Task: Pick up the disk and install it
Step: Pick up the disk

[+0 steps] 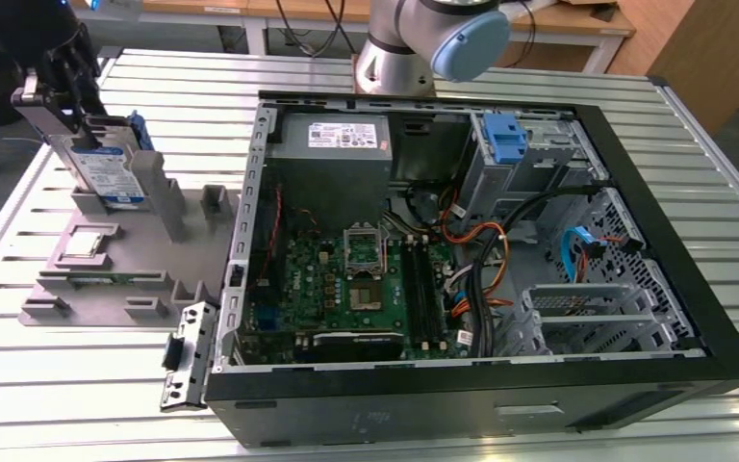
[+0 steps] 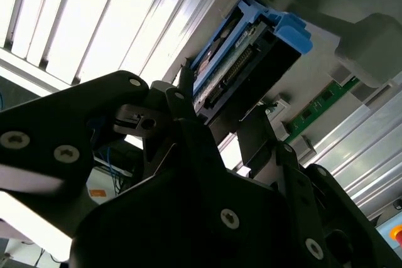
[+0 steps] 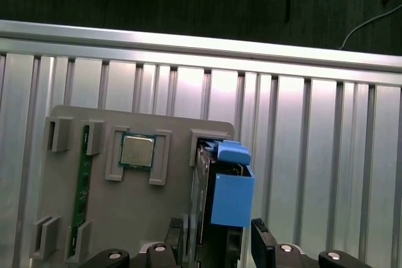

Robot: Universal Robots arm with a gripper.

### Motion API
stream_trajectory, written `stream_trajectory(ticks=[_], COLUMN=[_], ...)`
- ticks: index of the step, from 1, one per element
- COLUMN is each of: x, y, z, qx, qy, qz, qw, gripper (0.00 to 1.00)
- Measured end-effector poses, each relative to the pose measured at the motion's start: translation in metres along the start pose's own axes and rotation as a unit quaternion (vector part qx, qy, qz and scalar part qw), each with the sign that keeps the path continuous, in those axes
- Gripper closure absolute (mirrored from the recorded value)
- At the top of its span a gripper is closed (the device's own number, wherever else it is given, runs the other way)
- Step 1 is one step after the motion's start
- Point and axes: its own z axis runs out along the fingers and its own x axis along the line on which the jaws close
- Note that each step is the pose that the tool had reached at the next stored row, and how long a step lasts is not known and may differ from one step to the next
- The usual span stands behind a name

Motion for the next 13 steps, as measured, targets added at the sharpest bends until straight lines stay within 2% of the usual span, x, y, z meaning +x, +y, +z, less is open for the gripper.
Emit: stream_trajectory(ticks=[13], x=[0.0001], y=[-0.0006], z=[0.0030], qx=[0.0002], qy=[-0.0001], qz=[0.004], qw=[1.0000], gripper=[0.45])
